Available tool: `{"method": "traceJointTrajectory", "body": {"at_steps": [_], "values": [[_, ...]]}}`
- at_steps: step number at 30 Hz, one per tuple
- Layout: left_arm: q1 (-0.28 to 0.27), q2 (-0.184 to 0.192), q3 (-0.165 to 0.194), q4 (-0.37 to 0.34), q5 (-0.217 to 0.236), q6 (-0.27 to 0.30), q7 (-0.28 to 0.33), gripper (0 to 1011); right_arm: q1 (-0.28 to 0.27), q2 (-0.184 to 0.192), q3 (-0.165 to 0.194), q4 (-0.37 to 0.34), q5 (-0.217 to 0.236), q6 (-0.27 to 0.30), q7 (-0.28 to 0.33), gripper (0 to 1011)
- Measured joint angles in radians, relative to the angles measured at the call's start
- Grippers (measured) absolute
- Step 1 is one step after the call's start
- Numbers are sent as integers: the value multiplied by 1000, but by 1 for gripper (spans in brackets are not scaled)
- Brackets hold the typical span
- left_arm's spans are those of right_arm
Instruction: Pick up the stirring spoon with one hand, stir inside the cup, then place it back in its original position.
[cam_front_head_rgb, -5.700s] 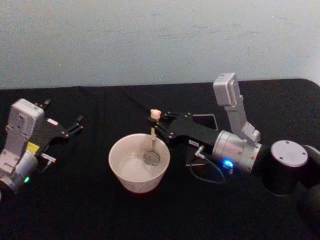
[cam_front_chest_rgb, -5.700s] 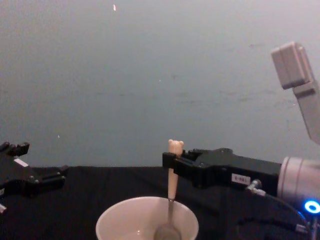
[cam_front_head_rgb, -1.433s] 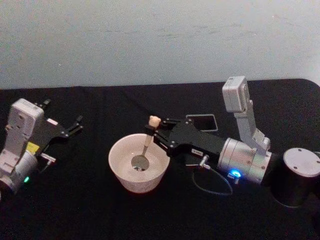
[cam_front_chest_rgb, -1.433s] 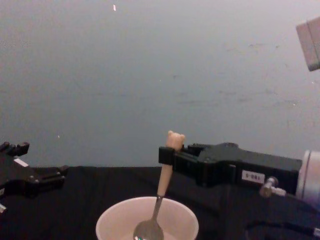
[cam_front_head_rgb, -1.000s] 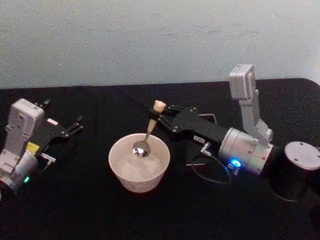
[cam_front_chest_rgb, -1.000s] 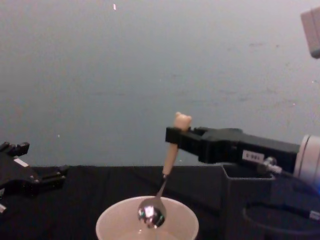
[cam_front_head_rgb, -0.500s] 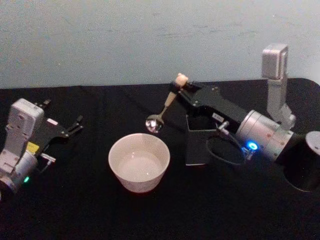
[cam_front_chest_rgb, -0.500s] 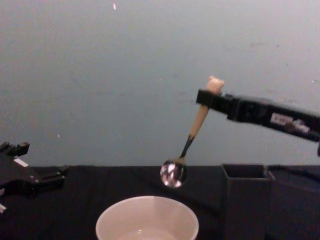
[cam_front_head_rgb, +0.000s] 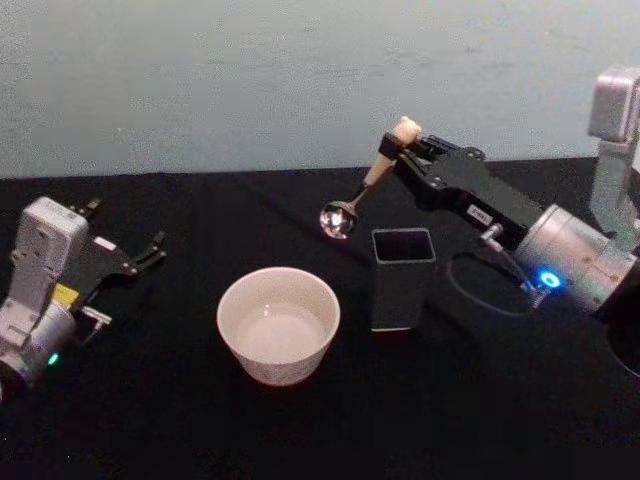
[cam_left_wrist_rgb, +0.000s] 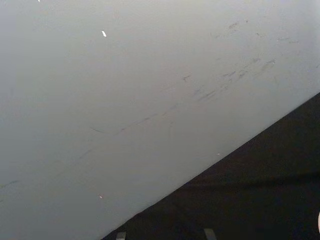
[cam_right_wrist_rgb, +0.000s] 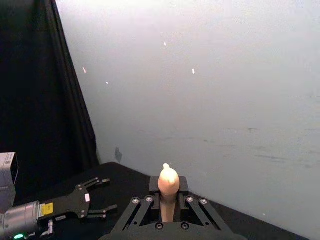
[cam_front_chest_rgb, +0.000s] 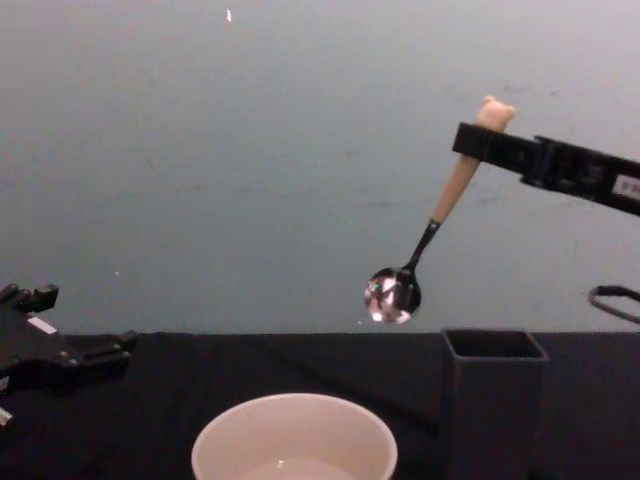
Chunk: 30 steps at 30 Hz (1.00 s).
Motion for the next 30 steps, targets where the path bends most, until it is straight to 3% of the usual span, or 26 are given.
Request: {"method": "traceJointTrajectory", "body": {"at_steps": [15, 30], "values": [[0, 0, 0, 0, 0, 0, 0, 1001, -90, 90, 64, -73, 51, -28, 7, 202], [0, 0, 0, 0, 0, 0, 0, 1001, -116, 103, 85, -59, 48, -30, -26, 202]]}}
